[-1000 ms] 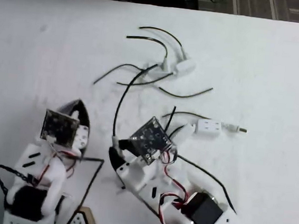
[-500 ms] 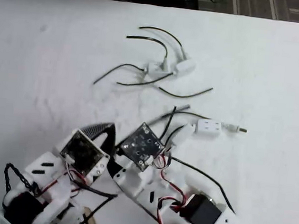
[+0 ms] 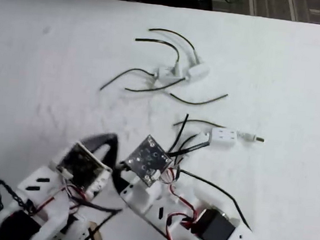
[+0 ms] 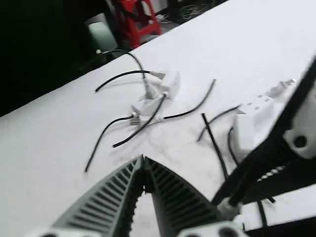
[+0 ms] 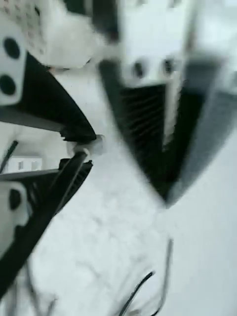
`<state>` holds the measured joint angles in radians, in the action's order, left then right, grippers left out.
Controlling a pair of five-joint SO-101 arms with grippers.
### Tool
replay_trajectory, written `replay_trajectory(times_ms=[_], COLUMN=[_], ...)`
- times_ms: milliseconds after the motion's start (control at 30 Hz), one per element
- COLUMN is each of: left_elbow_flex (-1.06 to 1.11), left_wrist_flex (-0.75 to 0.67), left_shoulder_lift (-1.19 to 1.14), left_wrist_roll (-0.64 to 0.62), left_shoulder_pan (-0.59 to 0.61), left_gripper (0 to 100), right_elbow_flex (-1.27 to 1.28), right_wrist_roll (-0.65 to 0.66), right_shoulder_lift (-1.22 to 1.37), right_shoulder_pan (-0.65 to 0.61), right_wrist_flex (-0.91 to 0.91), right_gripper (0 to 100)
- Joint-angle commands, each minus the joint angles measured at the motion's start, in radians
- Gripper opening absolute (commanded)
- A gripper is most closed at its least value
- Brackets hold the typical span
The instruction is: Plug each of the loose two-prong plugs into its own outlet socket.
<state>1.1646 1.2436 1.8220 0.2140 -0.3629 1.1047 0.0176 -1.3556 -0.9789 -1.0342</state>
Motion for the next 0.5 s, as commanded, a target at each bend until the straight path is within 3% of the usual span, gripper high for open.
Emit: replay_trajectory(times_ms=[0, 167, 467], left_elbow_flex=[-0.034, 0.041, 0.210], left_wrist_flex=[0.005, 0.000, -0.012], left_shoulder_lift=[0.001, 0.001, 0.001], left_wrist_roll=[0.006, 0.015, 0.120], left_shoulder_pan=[0.137, 0.262, 0.449], left_gripper=[2, 2, 2], right_elbow_flex=[-0.008, 0.014, 0.178], right_wrist_roll=[0.071, 0.166, 0.250], right_shoulder_lift=[-0.007, -0.005, -0.004], right_shoulder_pan=[0.091, 0.176, 0.179], right_wrist_flex=[-0.054, -0.094, -0.016], right_gripper=[1.7, 1.7, 1.6])
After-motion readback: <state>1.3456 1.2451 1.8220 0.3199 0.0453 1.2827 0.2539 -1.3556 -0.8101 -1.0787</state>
